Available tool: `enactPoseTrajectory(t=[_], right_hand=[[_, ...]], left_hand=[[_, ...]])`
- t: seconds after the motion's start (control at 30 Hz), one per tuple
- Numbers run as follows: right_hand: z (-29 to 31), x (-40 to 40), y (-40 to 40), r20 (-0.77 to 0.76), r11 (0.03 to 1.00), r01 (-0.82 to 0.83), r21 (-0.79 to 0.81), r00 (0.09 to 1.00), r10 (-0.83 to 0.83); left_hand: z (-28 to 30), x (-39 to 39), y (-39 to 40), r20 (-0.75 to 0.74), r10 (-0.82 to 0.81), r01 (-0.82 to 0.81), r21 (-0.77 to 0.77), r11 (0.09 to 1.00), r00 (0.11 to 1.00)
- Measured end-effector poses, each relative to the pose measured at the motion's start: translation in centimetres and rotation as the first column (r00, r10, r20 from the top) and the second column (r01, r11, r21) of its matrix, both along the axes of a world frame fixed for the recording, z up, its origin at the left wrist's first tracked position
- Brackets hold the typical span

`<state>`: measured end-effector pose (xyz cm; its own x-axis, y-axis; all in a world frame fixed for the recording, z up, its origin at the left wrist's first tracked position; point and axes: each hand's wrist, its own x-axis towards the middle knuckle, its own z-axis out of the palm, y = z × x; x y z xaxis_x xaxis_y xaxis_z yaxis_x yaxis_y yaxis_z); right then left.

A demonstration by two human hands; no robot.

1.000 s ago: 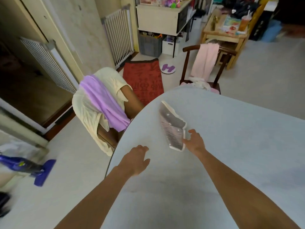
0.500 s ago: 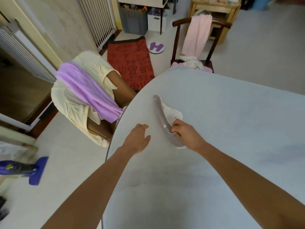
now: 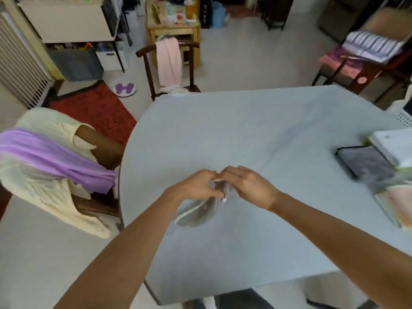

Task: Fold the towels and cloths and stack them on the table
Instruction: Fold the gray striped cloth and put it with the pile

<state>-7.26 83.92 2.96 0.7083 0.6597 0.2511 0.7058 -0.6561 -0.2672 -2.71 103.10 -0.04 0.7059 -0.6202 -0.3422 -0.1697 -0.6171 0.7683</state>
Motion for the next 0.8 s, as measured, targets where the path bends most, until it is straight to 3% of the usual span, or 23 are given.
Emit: enactPoseTrajectory(t=[0.07,0.13,0.27,0.33,0.43,0.5,0.57,0.67,0.8], right_hand=[[0.7,-1.9,-1.1,-0.187,0.956,0.25,0.154,0.957,-0.221],[1.3,-2.9,-2.6,-0.403,0.833,0.502,0.231,0.829,-0.388],[2.9,-3.7,-5.5,-0.468,0.776,0.631,0.014,0.69,-0.552],[3.2,-3.8,-6.2,-0.494,0.755,0.649,-0.093,0.628,-0.601],[2.8,-3.0,-7.7,-0.441,0.713,0.672,-0.2,0.588,-0.678],[2.8,-2.2,-9.0,-0.369,0.671,0.707,-0.225,0.576,-0.73],[3.3,-1.2,-10.3,-0.255,0.623,0.743,-0.245,0.57,-0.781],[4.7,0.9,-12.0,-0.045,0.574,0.799,-0.18,0.576,-0.816],[6.8,4.3,-13.8,-0.08,0.627,0.772,0.104,0.634,-0.769]], left_hand=[[1.0,-0.5,-0.9,0.05,0.0,0.003,-0.054,0.999,0.999],[2.3,-0.4,-1.5,0.12,-0.011,0.022,-0.085,0.996,0.993],[5.0,-0.1,-1.5,0.249,-0.042,0.054,-0.043,0.998,0.968],[5.9,0.2,-1.6,0.345,-0.079,0.061,0.062,0.996,0.935],[6.5,0.7,-2.8,0.527,-0.179,-0.015,0.342,0.94,0.831],[6.6,1.0,-3.7,0.574,-0.077,-0.16,0.35,0.923,0.815],[6.8,1.5,-4.6,0.53,0.11,-0.283,0.258,0.924,0.841],[8.1,2.6,-6.5,0.537,0.295,-0.372,0.037,0.928,0.79],[10.2,3.9,-7.9,0.652,0.376,-0.387,-0.135,0.912,0.659]])
